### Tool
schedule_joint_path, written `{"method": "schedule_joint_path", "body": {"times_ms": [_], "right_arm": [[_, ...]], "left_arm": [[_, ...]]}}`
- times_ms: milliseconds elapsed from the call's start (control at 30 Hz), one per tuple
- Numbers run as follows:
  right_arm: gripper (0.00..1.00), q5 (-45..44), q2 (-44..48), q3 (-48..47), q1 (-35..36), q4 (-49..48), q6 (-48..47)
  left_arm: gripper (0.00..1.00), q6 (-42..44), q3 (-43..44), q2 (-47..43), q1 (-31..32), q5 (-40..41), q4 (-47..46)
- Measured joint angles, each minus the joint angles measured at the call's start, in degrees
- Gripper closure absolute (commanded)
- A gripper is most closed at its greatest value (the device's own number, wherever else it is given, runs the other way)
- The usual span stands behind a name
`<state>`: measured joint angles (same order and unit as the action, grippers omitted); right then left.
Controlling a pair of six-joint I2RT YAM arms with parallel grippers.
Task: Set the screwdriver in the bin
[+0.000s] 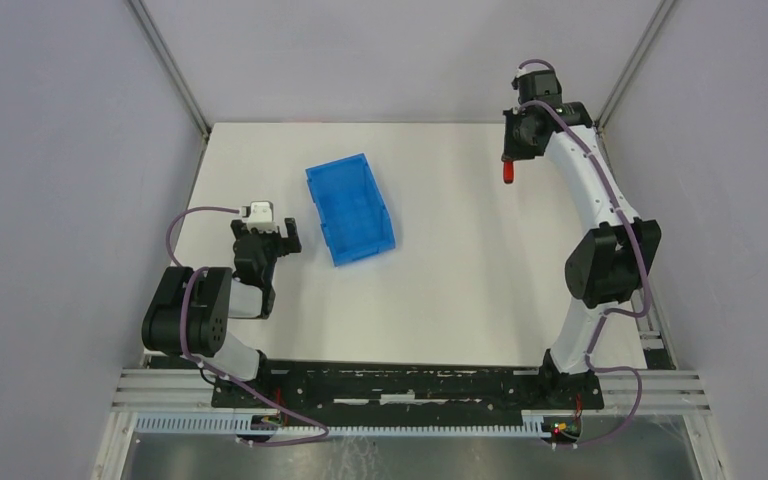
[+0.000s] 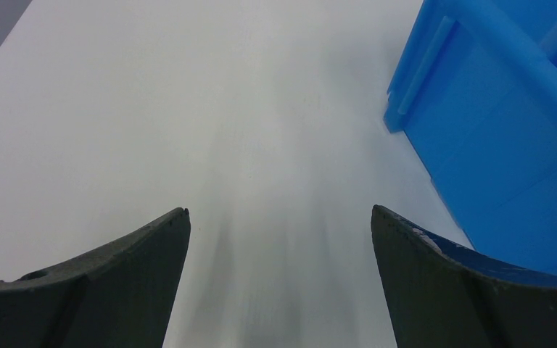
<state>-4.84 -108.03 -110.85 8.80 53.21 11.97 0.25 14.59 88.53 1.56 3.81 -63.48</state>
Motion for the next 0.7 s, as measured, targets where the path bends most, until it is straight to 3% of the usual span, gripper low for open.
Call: {"method": "schedule_joint_path", "body": {"times_ms": [167,467,700], "right_arm": [[1.00,0.1,0.2,2.1,5.2,-1.7,3.3],[1.00,1.2,-6.1,-4.0,32.1,-15.3,6.4],[1.00,-1.8,-17.7,-6.4,37.0,-21.6,5.6]], "left_arm": [[0.00,0.0,0.0,0.0,0.0,0.0,0.0],[0.00,0.0,0.0,0.0,0.0,0.0,0.0],[0.00,0.0,0.0,0.0,0.0,0.0,0.0]]}}
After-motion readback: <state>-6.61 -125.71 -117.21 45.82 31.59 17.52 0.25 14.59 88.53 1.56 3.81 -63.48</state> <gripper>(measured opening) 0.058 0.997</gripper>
